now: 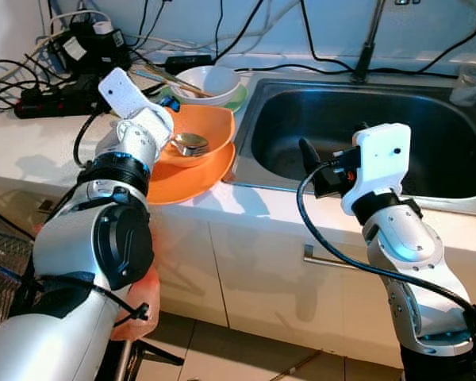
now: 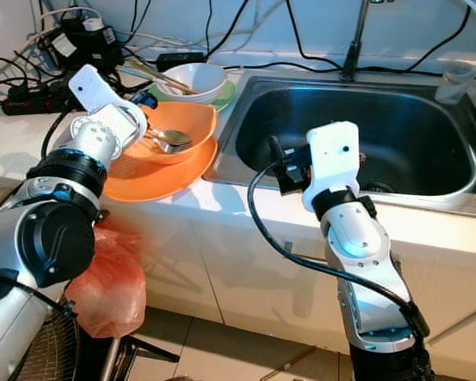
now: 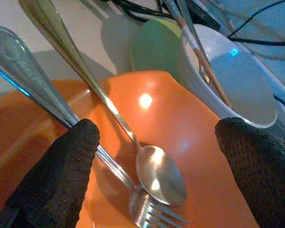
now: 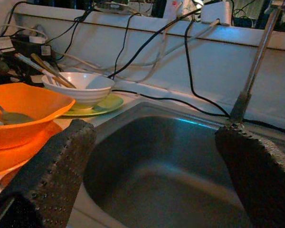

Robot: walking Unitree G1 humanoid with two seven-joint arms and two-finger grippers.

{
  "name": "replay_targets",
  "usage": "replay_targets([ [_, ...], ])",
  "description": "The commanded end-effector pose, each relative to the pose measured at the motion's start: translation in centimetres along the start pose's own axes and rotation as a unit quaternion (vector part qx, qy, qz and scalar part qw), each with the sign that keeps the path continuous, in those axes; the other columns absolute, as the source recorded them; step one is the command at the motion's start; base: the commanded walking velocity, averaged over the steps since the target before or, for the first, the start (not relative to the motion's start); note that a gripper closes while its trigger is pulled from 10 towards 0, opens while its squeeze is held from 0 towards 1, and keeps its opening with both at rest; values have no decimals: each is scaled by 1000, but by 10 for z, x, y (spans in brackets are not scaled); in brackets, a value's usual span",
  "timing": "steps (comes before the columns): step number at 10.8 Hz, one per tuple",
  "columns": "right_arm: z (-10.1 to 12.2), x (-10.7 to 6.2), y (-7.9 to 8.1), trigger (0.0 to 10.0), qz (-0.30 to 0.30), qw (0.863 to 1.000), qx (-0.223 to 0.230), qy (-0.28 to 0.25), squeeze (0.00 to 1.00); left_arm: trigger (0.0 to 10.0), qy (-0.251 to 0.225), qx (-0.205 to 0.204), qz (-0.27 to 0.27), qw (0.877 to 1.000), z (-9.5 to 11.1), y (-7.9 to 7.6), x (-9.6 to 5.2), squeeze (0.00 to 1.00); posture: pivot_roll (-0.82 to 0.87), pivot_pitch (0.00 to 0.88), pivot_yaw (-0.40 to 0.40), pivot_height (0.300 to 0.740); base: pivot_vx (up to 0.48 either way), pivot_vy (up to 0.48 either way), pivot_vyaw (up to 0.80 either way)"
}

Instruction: Kitchen organization

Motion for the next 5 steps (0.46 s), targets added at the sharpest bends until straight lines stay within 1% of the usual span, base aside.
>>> replay_targets([
  [1, 3, -1, 1, 10000, -5, 1000, -3, -3, 0, 10000, 13, 4, 9, 1000, -5, 2, 0, 0, -168, 0, 119, 740, 0, 0, 0],
  [2, 3, -2, 0, 10000, -5, 1000, -3, -3, 0, 10000, 29, 4, 16, 999, -15, 7, 2, 0, -168, 0, 119, 740, 0, 0, 0],
  [4, 2, -2, 0, 10000, -5, 1000, -3, -2, 0, 10000, 46, 15, 24, 999, -31, 15, 4, 0, -168, 0, 114, 740, 0, 0, 0],
  [5, 2, -2, 0, 10000, -4, 1000, -4, -2, 0, 10000, 52, 26, 32, 998, -39, 24, 6, 0, -170, 0, 113, 740, 0, 0, 0],
])
Point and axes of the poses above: a point about 5 cm out from each wrist's last joint towards the gripper, its own x axis pointing out of the wrist towards the gripper, its own z axis along the axis of the wrist's last joint, y = z × x, the point moved 6 cm from there along x, pointing out of the wrist towards the gripper, and after that the axes turned 7 degrees about x, right-handed, at the moved point
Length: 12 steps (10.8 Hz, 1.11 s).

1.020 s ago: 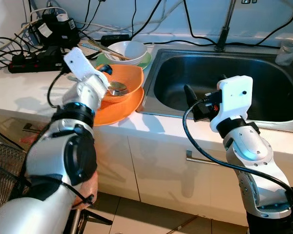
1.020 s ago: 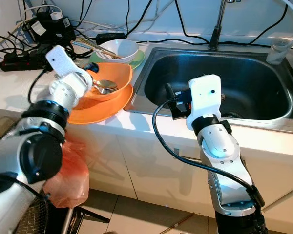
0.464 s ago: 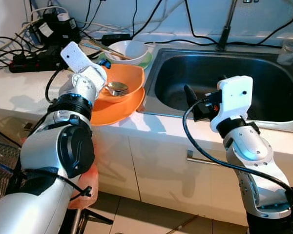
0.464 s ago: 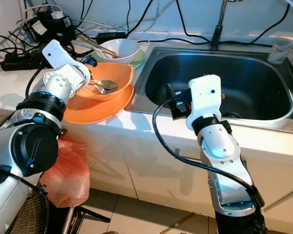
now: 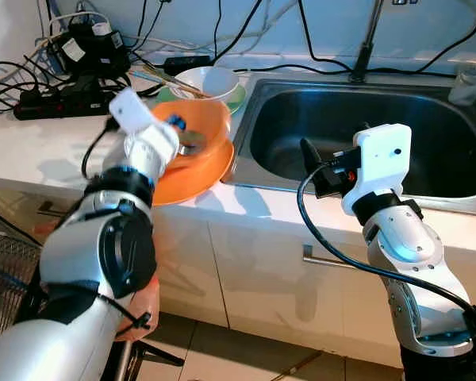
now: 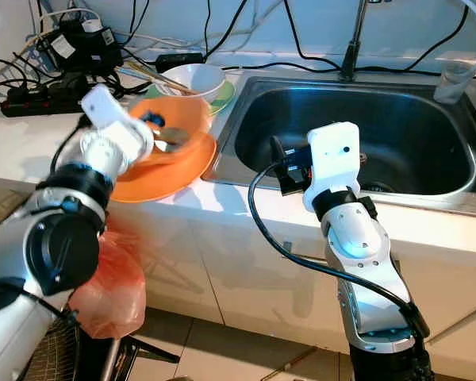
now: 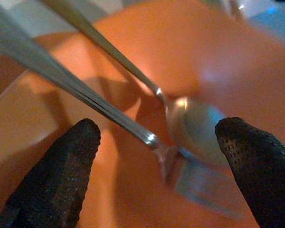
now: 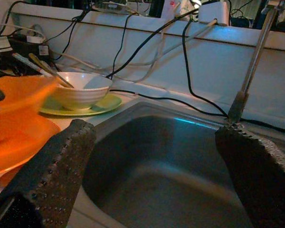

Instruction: Kitchen organization

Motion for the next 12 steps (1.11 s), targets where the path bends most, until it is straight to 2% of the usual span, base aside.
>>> replay_targets([
  [1, 3, -2, 1, 10000, 0, 1000, -3, -3, 0, 10000, 14, 12, 14, 1000, -10, 9, 3, 0, -174, 0, 112, 740, 0, 0, 0],
  [3, 3, -4, 0, 10000, -2, 1000, -4, -2, 0, 10000, 14, 14, 14, 1000, -13, 15, 5, 0, -182, 0, 113, 740, 0, 0, 0],
  [6, 2, -7, -1, 10000, -6, 1000, -3, 2, 0, 10000, 4, 18, 5, 1000, -5, 11, 3, 0, -186, 0, 118, 740, 0, 0, 0],
  [9, 1, -7, 0, 10000, -7, 1000, 0, 5, 0, 10000, 0, 27, 9, 1000, -3, 17, 4, 0, -183, 0, 119, 740, 0, 0, 0],
  [12, 1, -6, 0, 10000, -7, 1000, -1, 4, 0, 10000, -9, 81, 9, 997, 0, 23, 6, 0, -181, 0, 117, 740, 0, 0, 0],
])
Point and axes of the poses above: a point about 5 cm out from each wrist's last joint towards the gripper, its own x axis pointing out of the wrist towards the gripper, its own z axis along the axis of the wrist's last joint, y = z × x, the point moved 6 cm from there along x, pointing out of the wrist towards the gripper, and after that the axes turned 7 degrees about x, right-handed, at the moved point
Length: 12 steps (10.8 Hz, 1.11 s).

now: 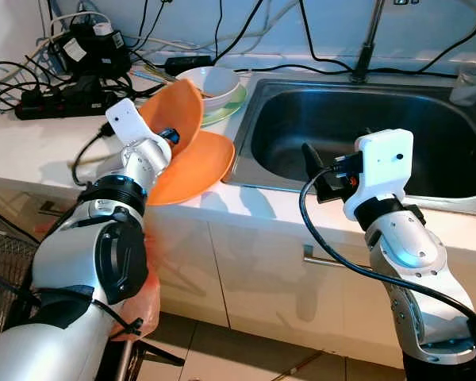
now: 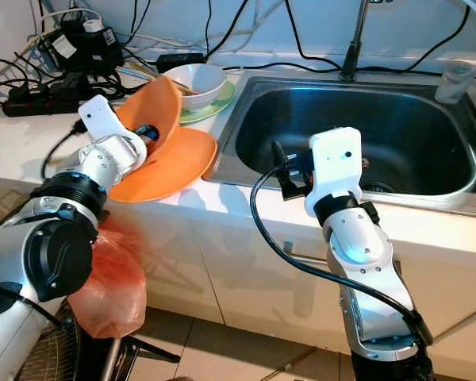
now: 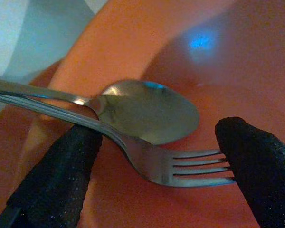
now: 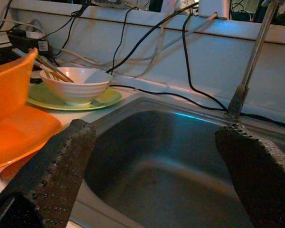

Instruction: Kitchen organization

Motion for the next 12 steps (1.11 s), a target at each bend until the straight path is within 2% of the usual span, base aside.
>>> replay_targets([
  [1, 4, -1, 0, 10000, -4, 1000, -3, -5, 0, 10000, 2, 26, 5, 1000, -1, 7, 1, 0, -181, 0, 119, 740, 0, 0, 0],
  [6, 5, 0, 0, 10000, -6, 1000, -1, -8, 0, 10000, -24, 87, -2, 996, 12, 6, 0, 0, -176, 0, 123, 740, 0, 0, 0],
  [12, 5, 1, 1, 10000, -8, 1000, 1, -9, 0, 10000, -46, 141, -39, 988, 20, -10, -3, 0, -173, 0, 131, 740, 0, 0, 0],
])
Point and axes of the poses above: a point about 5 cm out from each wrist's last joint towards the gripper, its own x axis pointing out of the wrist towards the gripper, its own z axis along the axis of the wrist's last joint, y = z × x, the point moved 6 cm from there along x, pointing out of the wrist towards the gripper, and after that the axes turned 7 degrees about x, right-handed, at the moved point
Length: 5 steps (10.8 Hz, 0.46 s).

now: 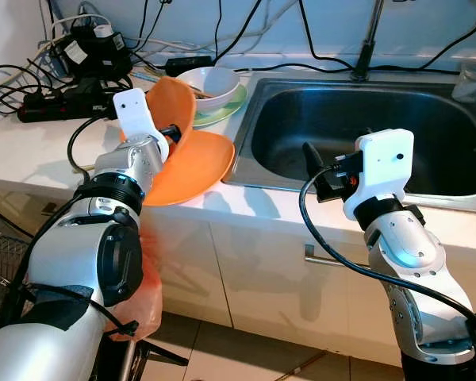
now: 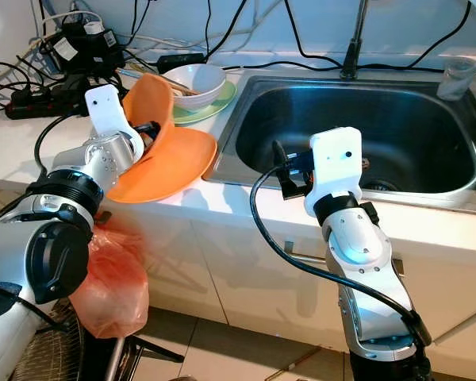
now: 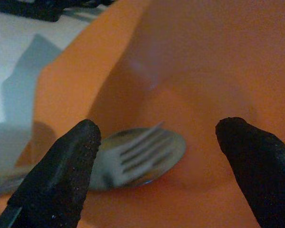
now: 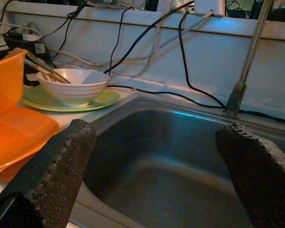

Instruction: Kitchen organization

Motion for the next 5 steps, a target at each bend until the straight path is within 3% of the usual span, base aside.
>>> replay_targets([
  [1, 4, 1, 1, 10000, -1, 1000, -1, -8, 0, 10000, -12, 25, -14, 1000, 10, -6, -1, 0, -173, 0, 131, 740, 0, 0, 0],
  [5, 5, 0, 1, 10000, -3, 1000, -1, -9, 0, 10000, -19, 108, -61, 992, 6, -24, -2, 0, -174, 0, 135, 740, 0, 0, 0],
])
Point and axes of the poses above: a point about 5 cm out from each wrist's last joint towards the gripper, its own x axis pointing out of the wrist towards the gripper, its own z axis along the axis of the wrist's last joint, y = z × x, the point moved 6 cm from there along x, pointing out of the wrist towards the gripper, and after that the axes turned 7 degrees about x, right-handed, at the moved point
